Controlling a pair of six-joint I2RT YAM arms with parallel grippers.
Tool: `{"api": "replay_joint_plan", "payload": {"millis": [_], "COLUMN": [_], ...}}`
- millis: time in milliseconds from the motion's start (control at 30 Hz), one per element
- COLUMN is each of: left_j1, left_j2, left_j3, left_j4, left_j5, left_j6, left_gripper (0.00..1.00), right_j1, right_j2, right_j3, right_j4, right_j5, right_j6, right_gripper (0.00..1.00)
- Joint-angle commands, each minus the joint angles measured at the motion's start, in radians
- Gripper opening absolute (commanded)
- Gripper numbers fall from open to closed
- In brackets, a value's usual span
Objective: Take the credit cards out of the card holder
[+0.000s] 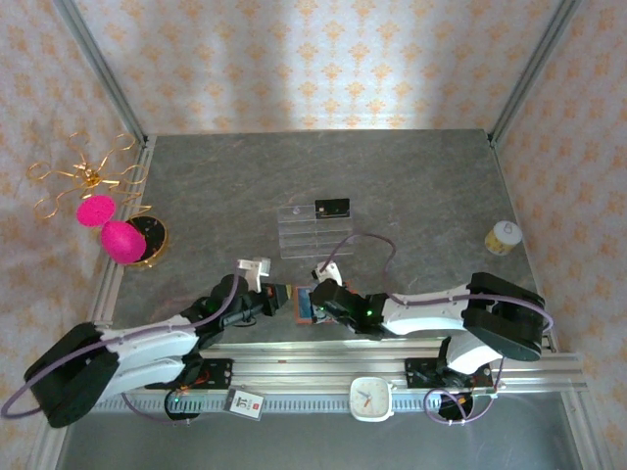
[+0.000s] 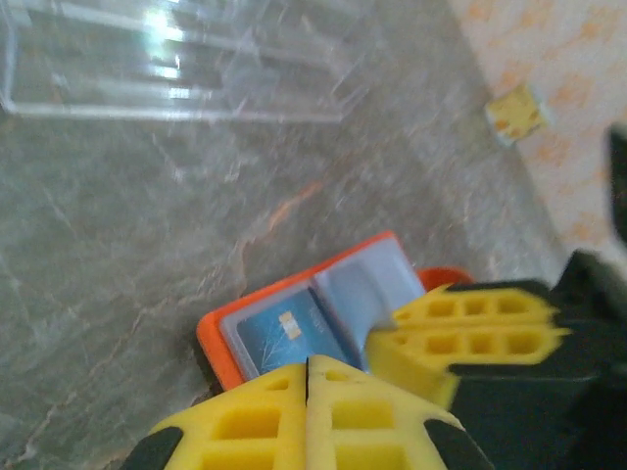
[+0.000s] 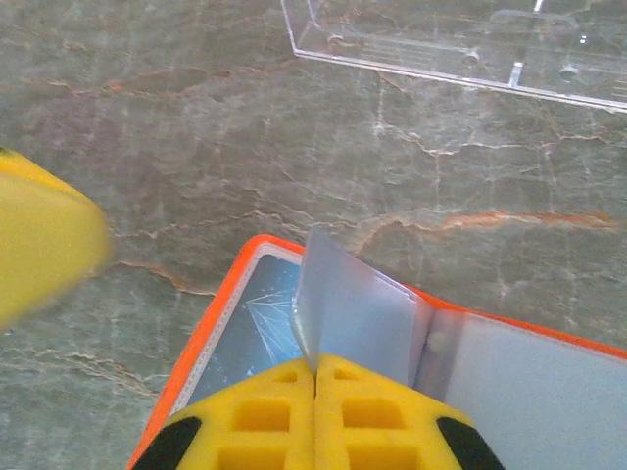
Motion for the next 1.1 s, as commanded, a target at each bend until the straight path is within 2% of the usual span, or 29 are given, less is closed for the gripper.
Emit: {"api": "replay_joint_plan", "payload": {"millis": [0, 133, 200, 300, 367, 467, 600, 733, 833, 900, 1067], "left_j1": [-0.034, -0.07, -0.088, -0.103, -0.109, -0.128, -0.168, -0.173, -0.173, -0.173, -0.172], "left_j2": [0.102, 0.226, 0.268, 0.311, 0.341, 0.377, 0.454, 0.557, 0.598, 0.599, 0.614], "left_j3": [0.059, 0.122, 0.154, 0.196, 0.223, 0.262, 0.351, 0.41, 0.435, 0.435, 0.436], "left_j4": [0.102, 0.108, 0.093, 0.06, 0.038, 0.025, -0.023, -0.024, -0.038, -0.042, -0.04], "left_j5": [0.019, 0.032, 0.036, 0.041, 0.053, 0.067, 0.092, 0.144, 0.152, 0.145, 0.152], "left_j6": [0.004, 0.017, 0.028, 0.043, 0.047, 0.051, 0.081, 0.082, 0.086, 0.089, 0.098], "left_gripper": [0.0, 0.0, 0.0, 0.0, 0.0, 0.0, 0.0, 0.0, 0.0, 0.0, 0.0], "right_j1": [-0.002, -0.002, -0.002, -0.002, -0.004, -0.006, -0.014, -0.028, -0.055, -0.104, -0.133], "right_j2": [-0.024, -0.053, -0.07, -0.131, -0.196, -0.308, -0.43, -0.492, -0.521, -0.51, -0.464], "right_j3": [-0.033, -0.066, -0.075, -0.1, -0.124, -0.153, -0.184, -0.204, -0.227, -0.243, -0.28], "right_j4": [0.089, 0.124, 0.121, 0.118, 0.11, 0.062, -0.018, -0.089, -0.12, -0.128, -0.084], "right_j5": [-0.025, -0.033, -0.02, 0.008, 0.037, 0.084, 0.108, 0.087, 0.039, -0.055, -0.183], "right_j6": [0.012, 0.033, 0.042, 0.06, 0.076, 0.106, 0.147, 0.184, 0.22, 0.242, 0.241], "right_gripper": [0.0, 0.0, 0.08, 0.3, 0.35, 0.36, 0.36, 0.3, 0.2, 0.12, 0.0]}}
